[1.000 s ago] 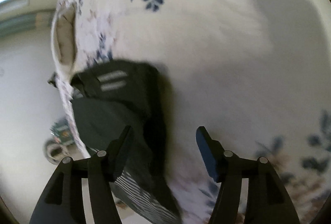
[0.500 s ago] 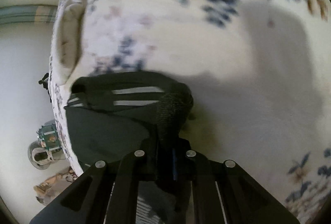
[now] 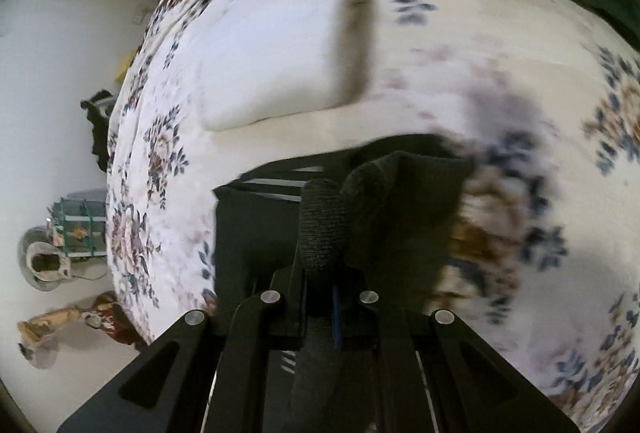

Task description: Fold small clothes

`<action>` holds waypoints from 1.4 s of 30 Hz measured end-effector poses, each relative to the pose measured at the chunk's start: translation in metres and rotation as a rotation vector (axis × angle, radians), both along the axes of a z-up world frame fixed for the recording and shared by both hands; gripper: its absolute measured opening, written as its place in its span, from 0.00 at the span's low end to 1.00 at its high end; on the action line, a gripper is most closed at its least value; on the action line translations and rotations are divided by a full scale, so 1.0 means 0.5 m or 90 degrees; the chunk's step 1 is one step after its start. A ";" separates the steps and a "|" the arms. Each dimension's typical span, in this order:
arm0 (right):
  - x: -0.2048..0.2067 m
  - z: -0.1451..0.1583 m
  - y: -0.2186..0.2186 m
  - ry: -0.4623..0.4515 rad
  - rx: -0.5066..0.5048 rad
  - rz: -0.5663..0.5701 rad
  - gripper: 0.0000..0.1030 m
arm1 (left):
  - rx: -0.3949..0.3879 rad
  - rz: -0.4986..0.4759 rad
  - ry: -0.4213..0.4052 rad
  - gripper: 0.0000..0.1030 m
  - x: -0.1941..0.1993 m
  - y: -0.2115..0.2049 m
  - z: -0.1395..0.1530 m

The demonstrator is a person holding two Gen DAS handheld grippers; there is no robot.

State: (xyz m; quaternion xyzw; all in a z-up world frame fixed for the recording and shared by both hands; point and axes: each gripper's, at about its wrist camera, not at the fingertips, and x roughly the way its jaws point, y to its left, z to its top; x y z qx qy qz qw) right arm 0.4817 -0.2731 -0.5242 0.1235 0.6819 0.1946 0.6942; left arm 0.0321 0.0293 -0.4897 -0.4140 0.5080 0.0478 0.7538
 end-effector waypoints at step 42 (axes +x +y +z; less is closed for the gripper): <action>-0.443 -0.124 0.139 0.105 -0.037 0.086 0.48 | 0.030 -0.137 0.145 0.09 0.024 0.174 -0.179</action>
